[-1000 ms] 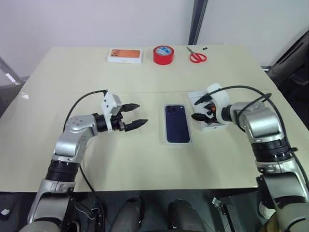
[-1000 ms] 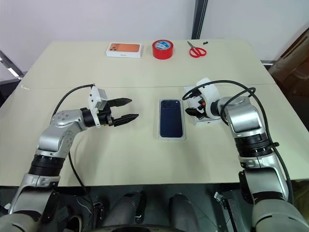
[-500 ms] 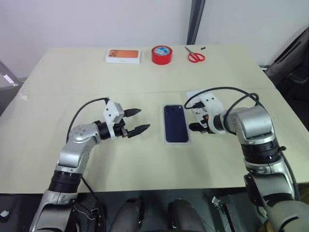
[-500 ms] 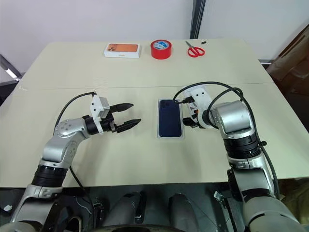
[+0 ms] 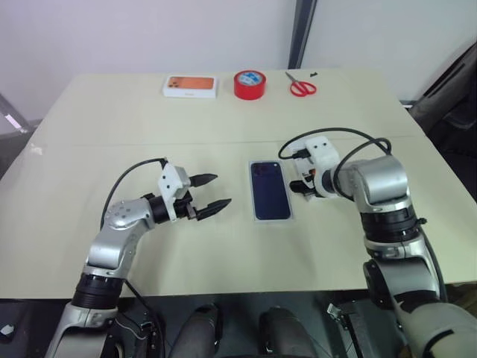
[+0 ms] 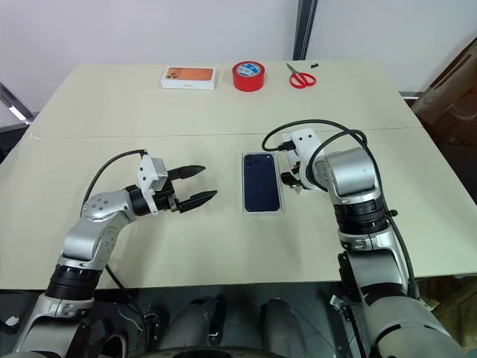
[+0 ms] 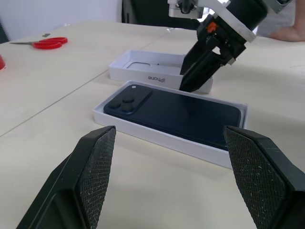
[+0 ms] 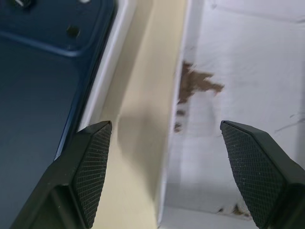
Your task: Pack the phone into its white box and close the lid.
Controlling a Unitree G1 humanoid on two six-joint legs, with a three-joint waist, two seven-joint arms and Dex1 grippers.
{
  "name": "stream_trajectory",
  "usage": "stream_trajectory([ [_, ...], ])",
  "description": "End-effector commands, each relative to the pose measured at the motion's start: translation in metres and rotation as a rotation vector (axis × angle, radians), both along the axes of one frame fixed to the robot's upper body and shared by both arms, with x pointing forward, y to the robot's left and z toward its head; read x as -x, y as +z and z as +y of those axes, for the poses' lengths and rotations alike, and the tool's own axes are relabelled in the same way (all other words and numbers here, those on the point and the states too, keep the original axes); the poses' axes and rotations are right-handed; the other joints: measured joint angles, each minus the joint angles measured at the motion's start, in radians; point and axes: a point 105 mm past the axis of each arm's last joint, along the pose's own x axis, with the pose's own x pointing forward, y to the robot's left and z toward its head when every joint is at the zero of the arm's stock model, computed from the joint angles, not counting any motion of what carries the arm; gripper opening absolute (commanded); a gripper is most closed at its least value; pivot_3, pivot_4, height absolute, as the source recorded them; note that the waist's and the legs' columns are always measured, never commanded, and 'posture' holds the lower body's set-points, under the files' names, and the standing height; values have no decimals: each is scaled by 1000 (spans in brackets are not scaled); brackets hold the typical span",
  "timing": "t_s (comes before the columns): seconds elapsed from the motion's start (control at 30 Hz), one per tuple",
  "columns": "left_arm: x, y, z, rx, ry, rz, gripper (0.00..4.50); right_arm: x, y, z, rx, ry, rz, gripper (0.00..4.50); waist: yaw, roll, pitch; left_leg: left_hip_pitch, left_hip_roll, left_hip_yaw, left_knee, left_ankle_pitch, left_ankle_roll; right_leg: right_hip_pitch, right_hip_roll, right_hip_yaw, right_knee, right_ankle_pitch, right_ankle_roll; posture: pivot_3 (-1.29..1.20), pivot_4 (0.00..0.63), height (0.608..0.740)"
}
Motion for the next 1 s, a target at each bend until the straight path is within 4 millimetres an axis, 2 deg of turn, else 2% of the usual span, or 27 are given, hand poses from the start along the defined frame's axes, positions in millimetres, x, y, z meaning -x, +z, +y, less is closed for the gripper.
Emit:
stream_trajectory([
  [0.03, 2, 13, -5, 5, -10, -61, 3853, -6, 10, 0, -5, -9, -46, 2968, 0, 0, 0, 0, 0, 0, 0, 0, 0, 0, 0, 0, 0, 0, 0, 0, 150, 734],
  [0.13, 1, 14, -4, 5, -4, -62, 3853, -4, 5, 0, 11, -8, -35, 1489, 0, 0, 0, 0, 0, 0, 0, 0, 0, 0, 0, 0, 0, 0, 0, 0, 150, 734],
  [0.2, 0, 14, -3, 3, 6, -62, 3853, -4, -2, -4, 36, -20, -27, 344, 0, 0, 0, 0, 0, 0, 0, 0, 0, 0, 0, 0, 0, 0, 0, 0, 150, 734],
  [0.23, 0, 14, -3, 1, 9, -62, 3853, -5, -5, -6, 45, -28, -23, 66, 0, 0, 0, 0, 0, 0, 0, 0, 0, 0, 0, 0, 0, 0, 0, 0, 150, 734],
  [0.33, -1, 14, -1, -3, 20, -61, 3853, -8, -5, -11, 44, -58, -32, 66, 0, 0, 0, 0, 0, 0, 0, 0, 0, 0, 0, 0, 0, 0, 0, 0, 150, 734],
  [0.47, -3, 13, 1, -7, 32, -57, 3853, -14, 9, -11, 11, -82, -78, 66, 0, 0, 0, 0, 0, 0, 0, 0, 0, 0, 0, 0, 0, 0, 0, 0, 150, 734],
  [0.6, -7, 15, 4, 6, 50, -59, 3853, -23, 27, -1, -102, -72, -142, 66, 0, 0, 0, 0, 0, 0, 0, 0, 0, 0, 0, 0, 0, 0, 0, 0, 150, 734],
  [0.73, -12, 21, 7, 24, 77, -64, 3853, -27, 66, 40, -405, 93, -279, 66, -5, 0, 0, 0, 0, 0, 0, 0, 0, -1, 1, 0, 1, 0, 0, 0, 150, 734],
  [0.83, -16, 22, 11, 31, 94, -64, 3853, -22, 91, 65, -514, 230, -372, 66, -6, 1, 0, 0, 1, 0, -1, 0, 0, -1, 1, 0, 1, 0, 0, 0, 150, 734],
  [0.93, -18, 31, 16, 67, 121, -72, 3853, -12, 105, 87, -778, 296, -340, 66, -4, 1, 0, 0, 1, 0, 0, 0, 0, -1, 1, 0, 1, 0, 0, 0, 150, 734],
  [1.0, -21, 39, 23, 99, 154, -86, 3853, -4, 103, 98, -942, 312, -271, 66, -4, 1, 0, 0, 1, 0, 0, 0, 0, -1, 1, 0, 1, 0, 0, 0, 150, 734],
])
